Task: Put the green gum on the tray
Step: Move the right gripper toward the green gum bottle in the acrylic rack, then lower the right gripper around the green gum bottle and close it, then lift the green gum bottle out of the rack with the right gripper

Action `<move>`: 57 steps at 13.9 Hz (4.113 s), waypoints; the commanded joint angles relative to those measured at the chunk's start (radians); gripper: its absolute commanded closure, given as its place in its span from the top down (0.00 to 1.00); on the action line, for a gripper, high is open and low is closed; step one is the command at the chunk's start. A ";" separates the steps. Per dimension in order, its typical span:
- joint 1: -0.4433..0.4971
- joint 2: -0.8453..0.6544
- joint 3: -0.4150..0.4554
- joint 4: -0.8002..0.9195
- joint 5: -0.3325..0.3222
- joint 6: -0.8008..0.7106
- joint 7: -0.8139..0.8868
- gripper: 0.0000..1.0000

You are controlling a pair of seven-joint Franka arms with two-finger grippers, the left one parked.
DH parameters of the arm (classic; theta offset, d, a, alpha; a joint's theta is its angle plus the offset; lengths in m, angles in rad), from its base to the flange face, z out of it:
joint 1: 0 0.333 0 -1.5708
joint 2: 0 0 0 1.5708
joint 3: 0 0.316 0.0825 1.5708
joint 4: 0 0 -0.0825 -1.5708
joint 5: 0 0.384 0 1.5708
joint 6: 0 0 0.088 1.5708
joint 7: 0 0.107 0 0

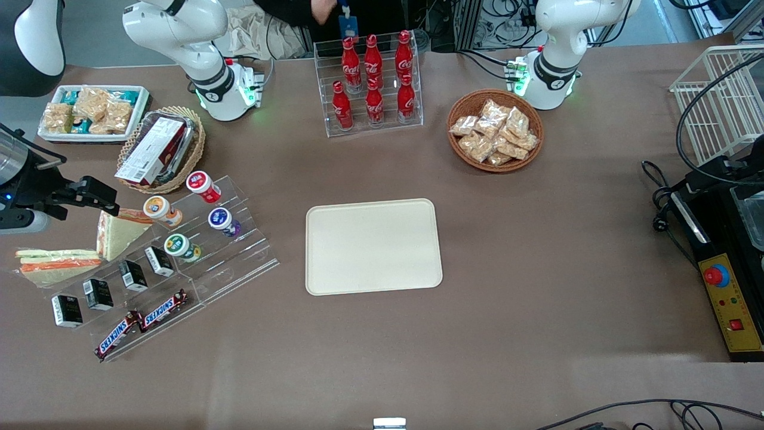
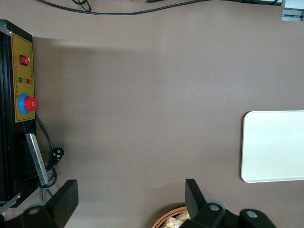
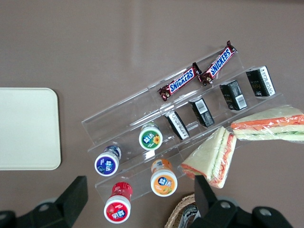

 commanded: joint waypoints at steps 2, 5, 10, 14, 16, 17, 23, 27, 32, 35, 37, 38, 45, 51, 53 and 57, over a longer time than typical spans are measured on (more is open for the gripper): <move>0.003 0.007 -0.004 0.008 0.021 0.000 -0.001 1.00; 0.002 0.019 -0.005 0.004 0.045 0.009 -0.016 1.00; 0.002 -0.002 -0.008 -0.168 0.039 0.164 -0.091 1.00; 0.000 -0.024 -0.010 -0.341 0.034 0.326 -0.135 1.00; -0.001 -0.030 -0.011 -0.435 0.034 0.426 -0.142 1.00; -0.003 -0.030 -0.013 -0.484 0.034 0.490 -0.160 1.00; -0.006 0.005 -0.022 -0.682 0.034 0.776 -0.205 1.00; -0.006 0.033 -0.022 -0.734 0.034 0.853 -0.205 1.00; -0.007 0.054 -0.022 -0.742 0.036 0.870 -0.202 0.61; -0.006 0.058 -0.022 -0.731 0.036 0.867 -0.195 0.25; -0.007 0.058 -0.022 -0.719 0.036 0.858 -0.191 0.16; -0.007 0.055 -0.024 -0.710 0.036 0.856 -0.191 0.16; -0.003 -0.034 -0.022 -0.408 0.047 0.384 -0.172 0.17; 0.008 -0.033 -0.008 -0.067 0.047 0.017 -0.090 0.17; 0.055 -0.031 0.019 -0.046 0.045 0.005 0.042 0.17; 0.164 -0.002 0.116 -0.030 0.045 0.017 0.433 0.17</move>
